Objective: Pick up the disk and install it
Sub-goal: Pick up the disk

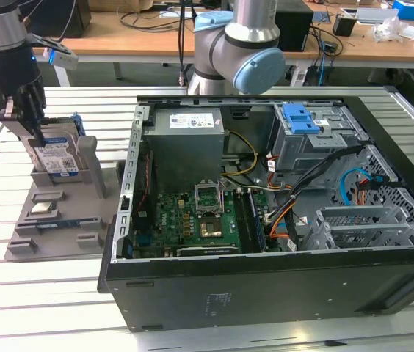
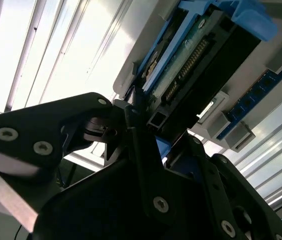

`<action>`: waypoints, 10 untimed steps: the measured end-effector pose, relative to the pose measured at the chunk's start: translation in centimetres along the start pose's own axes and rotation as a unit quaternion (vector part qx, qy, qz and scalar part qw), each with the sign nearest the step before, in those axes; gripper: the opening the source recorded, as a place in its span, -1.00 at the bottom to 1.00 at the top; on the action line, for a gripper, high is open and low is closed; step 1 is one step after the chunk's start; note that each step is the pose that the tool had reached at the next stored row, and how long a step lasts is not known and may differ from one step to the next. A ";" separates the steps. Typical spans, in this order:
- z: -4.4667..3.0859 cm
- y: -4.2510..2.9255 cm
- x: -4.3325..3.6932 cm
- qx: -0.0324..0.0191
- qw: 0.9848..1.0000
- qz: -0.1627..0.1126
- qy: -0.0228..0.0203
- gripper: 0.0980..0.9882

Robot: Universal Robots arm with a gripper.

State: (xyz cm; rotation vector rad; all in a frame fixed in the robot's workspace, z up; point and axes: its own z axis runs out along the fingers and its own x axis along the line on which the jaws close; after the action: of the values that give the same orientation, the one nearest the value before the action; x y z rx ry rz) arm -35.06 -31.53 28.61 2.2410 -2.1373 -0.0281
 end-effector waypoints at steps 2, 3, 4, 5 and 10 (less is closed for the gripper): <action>0.01 0.00 0.00 0.000 1.000 0.000 0.000 -0.39; 0.01 0.00 0.00 0.000 1.000 0.000 0.000 -0.39; 0.01 0.00 0.00 0.000 1.000 0.000 0.000 -0.39; 0.01 0.00 0.00 0.000 1.000 0.000 0.000 -0.39; -0.20 0.00 -0.03 0.000 1.000 0.000 0.000 -0.39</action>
State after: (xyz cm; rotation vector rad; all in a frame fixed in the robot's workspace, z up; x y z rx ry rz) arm -35.05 -31.50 28.81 2.2409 -2.1371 -0.0271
